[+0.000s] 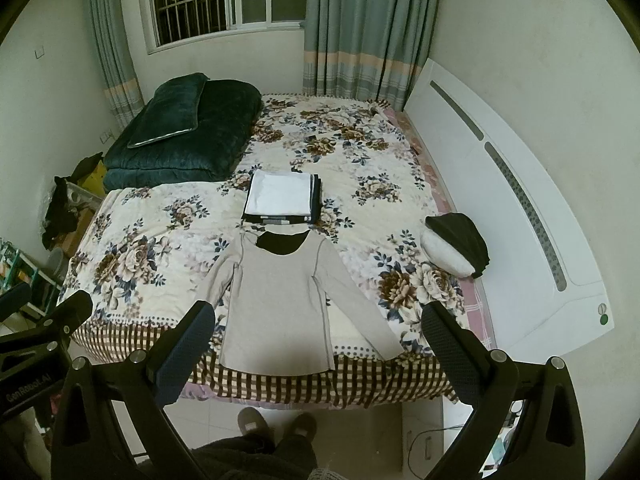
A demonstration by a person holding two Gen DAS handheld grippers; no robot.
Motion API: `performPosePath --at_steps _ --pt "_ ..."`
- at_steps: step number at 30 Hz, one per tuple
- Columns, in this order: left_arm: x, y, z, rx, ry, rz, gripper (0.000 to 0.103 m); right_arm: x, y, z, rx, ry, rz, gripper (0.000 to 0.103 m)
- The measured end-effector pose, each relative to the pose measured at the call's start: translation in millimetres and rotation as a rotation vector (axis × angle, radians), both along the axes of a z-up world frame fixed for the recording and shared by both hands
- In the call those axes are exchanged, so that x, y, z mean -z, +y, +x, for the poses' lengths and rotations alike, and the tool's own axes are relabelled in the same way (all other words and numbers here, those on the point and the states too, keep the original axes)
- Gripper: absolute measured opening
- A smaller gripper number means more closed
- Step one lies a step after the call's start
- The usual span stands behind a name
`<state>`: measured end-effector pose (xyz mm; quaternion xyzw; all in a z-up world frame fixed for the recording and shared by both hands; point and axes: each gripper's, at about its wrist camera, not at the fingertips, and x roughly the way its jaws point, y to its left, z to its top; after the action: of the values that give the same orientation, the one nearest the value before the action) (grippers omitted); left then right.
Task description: Fold small clothes
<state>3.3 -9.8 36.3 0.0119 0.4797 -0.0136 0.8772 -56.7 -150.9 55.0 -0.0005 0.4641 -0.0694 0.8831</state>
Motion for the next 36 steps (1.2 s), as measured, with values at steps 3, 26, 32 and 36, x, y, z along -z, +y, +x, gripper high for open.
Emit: performPosePath --at_steps 3,26,32,36 --pt "0.5 1.5 1.2 0.0 -0.002 -0.006 0.103 1.2 -0.5 -0.2 -0.002 -0.002 -0.001 0.103" --pt "198.4 0.8 126.1 -0.009 0.026 0.118 0.103 183.2 -98.8 79.9 0.405 0.218 0.088 0.103" --pt "339.9 -23.5 164.6 -0.066 0.18 0.176 0.103 360.9 -206.1 92.0 0.602 0.392 0.215 0.103" --pt "422.2 -34.0 177.3 -0.12 0.288 0.211 0.103 476.9 -277.7 89.6 0.718 0.469 0.317 0.102"
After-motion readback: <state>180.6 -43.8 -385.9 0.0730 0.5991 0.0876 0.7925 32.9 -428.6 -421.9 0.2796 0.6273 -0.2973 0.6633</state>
